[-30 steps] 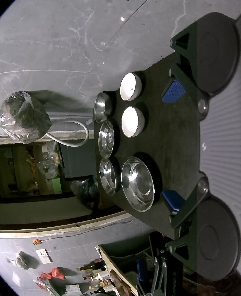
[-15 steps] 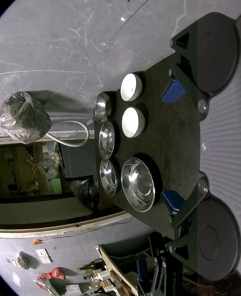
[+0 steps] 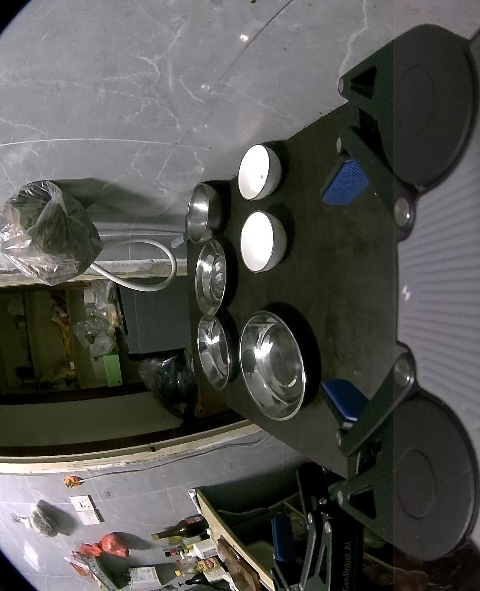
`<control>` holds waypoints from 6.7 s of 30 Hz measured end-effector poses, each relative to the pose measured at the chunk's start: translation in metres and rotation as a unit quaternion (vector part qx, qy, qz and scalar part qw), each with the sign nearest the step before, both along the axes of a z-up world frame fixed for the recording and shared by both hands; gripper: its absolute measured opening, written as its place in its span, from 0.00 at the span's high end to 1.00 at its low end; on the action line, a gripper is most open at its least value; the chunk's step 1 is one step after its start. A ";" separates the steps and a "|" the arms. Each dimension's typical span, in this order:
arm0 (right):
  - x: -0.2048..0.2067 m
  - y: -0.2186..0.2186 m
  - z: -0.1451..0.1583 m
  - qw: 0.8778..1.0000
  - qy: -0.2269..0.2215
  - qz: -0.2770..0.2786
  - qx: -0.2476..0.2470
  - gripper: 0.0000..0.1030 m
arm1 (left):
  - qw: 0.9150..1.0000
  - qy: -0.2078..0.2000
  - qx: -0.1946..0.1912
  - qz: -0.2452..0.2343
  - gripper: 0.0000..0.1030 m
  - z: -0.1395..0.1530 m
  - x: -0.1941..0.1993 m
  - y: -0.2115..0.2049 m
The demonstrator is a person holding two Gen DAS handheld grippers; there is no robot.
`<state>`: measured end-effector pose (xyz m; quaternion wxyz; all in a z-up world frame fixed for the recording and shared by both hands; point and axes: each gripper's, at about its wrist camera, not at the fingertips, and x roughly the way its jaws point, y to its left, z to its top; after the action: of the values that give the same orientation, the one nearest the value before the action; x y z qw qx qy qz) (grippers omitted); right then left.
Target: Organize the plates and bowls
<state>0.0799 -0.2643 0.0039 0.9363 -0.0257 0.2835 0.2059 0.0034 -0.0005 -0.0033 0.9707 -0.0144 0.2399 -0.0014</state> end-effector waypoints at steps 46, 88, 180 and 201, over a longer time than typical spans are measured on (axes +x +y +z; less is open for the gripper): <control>-0.002 0.003 0.003 1.000 0.003 0.002 -0.005 0.00 | 1.000 0.005 0.000 0.000 0.01 -0.008 0.002 0.001; 0.149 0.041 -0.007 0.991 0.073 0.085 0.077 0.00 | 0.947 0.016 -0.172 0.269 0.01 0.036 0.147 0.117; 0.260 0.127 -0.041 0.973 0.196 0.083 0.086 0.77 | 0.978 0.181 -0.093 0.042 0.82 -0.025 0.269 0.122; 0.200 0.104 -0.049 0.969 0.219 0.092 0.064 0.76 | 0.972 0.221 -0.065 0.039 0.79 -0.037 0.220 0.091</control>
<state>0.2803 -0.1604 -0.0446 0.8278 0.0538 0.4646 0.3097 0.2236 0.0907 -0.0405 0.8899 -0.0864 0.4473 0.0241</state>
